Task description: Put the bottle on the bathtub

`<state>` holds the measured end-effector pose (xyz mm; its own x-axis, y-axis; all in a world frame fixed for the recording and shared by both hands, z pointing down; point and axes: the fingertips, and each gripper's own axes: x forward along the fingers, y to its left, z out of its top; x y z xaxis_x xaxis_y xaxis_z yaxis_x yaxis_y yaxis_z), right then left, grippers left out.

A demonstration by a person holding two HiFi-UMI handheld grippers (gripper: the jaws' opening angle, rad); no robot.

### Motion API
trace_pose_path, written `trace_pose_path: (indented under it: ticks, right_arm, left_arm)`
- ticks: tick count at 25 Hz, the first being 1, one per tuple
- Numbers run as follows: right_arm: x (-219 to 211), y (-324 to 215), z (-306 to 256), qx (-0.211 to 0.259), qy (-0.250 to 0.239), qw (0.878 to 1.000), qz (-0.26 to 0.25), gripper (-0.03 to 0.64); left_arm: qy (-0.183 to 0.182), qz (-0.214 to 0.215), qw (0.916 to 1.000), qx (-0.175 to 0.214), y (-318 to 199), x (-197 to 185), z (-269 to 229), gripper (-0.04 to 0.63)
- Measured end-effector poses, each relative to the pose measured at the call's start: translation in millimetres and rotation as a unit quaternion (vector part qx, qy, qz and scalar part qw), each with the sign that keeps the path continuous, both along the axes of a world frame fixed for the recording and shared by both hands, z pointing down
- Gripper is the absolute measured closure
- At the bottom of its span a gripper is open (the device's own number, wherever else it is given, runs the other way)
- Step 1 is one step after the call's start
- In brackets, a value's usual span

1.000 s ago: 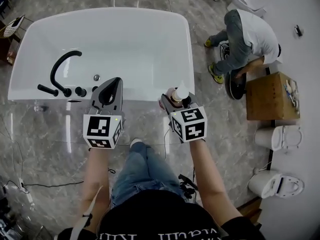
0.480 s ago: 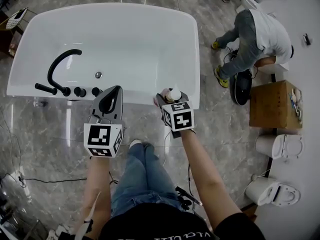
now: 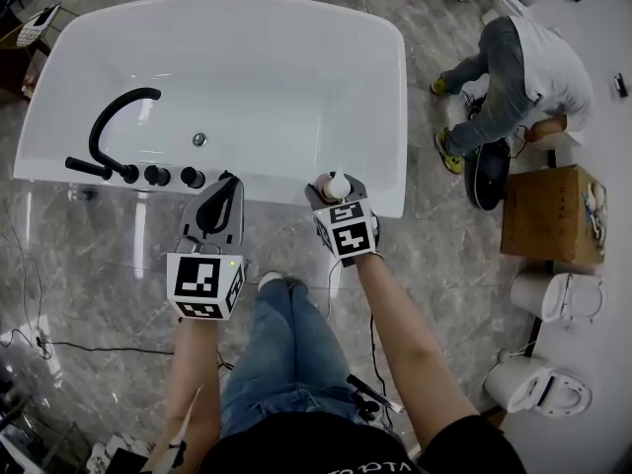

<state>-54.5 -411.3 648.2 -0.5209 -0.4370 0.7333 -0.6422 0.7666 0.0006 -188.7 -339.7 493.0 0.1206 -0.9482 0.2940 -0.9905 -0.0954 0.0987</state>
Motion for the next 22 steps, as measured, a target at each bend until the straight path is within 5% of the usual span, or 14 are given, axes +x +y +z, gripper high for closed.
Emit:
trace_pose_path:
  ticks: [10,22]
  right_arm:
    - [-3,-8,-6,0.019,-0.011,1.000,0.021,0.348]
    - [26,22,-71,0.009,-0.023,0.999,0.034,0.327]
  left_arm:
    - [0.005,0.004,1.0000,-0.006,2,8,4,0.583]
    - [0.011,0.014,0.9995,0.028,-1,29,-52,0.583]
